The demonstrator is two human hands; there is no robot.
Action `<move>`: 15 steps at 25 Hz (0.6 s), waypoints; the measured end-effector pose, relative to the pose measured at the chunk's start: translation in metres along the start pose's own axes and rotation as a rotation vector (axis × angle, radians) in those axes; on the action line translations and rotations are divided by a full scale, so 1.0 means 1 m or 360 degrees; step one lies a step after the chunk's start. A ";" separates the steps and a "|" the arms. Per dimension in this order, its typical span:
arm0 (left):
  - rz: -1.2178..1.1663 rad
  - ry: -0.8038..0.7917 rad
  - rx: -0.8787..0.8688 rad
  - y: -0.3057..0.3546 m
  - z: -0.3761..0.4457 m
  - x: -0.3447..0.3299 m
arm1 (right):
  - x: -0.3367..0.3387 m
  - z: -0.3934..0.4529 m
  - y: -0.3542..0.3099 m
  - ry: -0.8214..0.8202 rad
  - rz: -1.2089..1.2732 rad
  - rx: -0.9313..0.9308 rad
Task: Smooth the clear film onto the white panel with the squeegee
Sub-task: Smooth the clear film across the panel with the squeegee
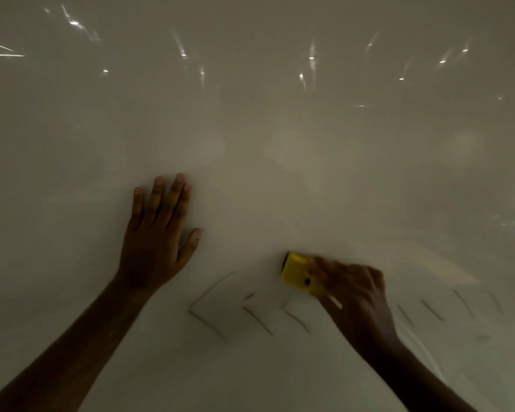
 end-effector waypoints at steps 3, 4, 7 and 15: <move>-0.0009 0.0017 -0.0009 -0.001 0.000 -0.002 | 0.002 0.060 -0.025 0.0223 0.0021 -0.0092; -0.0016 0.0021 -0.0015 -0.001 0.000 -0.002 | -0.004 0.074 -0.039 0.0257 0.0037 -0.0076; -0.0038 0.0029 -0.0044 -0.005 0.000 -0.001 | -0.044 0.067 -0.083 0.0103 -0.0001 0.0156; -0.0030 -0.0001 -0.0069 -0.014 -0.013 -0.005 | -0.048 0.001 -0.068 -0.0204 -0.0086 0.0422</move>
Point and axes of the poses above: each hand's wrist, its own z-axis towards the middle knuckle, its own x-axis out of the back of the hand, y = z × x, the point moved 2 cm from there along z, towards the middle knuckle, and after that the axes turned 6 degrees about z, right-handed, at the moved point
